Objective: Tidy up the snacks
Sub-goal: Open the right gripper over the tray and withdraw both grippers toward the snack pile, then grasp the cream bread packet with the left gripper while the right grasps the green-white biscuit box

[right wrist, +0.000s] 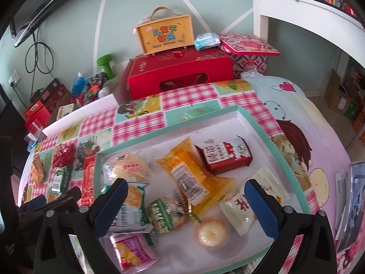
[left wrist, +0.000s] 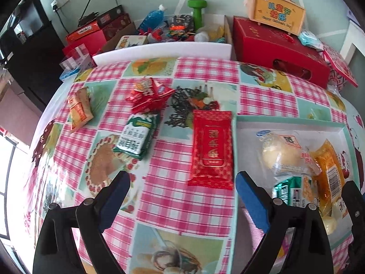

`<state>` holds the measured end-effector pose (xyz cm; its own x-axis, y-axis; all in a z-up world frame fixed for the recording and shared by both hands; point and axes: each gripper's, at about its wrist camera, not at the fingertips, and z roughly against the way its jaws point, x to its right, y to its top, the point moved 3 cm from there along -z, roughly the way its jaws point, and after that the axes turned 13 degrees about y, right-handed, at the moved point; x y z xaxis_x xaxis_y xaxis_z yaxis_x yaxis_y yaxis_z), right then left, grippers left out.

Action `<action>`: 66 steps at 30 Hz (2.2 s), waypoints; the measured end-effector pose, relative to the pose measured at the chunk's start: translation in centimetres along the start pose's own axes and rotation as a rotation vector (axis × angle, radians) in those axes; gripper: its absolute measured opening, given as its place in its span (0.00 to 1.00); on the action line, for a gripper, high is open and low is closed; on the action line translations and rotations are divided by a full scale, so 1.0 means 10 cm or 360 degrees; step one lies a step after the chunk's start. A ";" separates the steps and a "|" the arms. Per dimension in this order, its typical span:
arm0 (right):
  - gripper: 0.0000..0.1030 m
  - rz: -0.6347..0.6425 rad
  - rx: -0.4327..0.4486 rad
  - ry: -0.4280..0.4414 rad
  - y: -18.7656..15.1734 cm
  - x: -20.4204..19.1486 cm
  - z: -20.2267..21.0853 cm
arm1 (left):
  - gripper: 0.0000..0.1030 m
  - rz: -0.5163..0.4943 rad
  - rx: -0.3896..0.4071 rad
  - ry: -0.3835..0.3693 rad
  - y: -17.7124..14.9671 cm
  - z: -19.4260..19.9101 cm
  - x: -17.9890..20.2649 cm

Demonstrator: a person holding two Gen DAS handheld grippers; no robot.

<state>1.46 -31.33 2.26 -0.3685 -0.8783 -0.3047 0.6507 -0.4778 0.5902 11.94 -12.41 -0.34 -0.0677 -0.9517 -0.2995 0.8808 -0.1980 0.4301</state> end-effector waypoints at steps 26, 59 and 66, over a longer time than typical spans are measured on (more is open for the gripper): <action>1.00 0.0419 -0.0129 0.0201 -0.29 -1.24 -0.32 | 0.91 0.0325 -0.0161 0.0190 0.03 -0.57 -1.39; 1.00 0.0553 -0.0300 0.0318 -0.12 -2.06 -0.94 | 0.91 0.0331 -0.0162 -0.0175 0.63 -1.06 -2.14; 1.00 0.0547 -0.0379 0.0372 -0.10 -2.26 -1.16 | 0.91 0.0300 -0.0231 -0.0114 0.84 -1.33 -2.27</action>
<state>16.80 -11.21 -0.12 0.0360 -0.9539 -0.2981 0.8528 -0.1262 0.5068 27.13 10.68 -1.21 0.0759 -0.9839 -0.1620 0.9388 0.0158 0.3442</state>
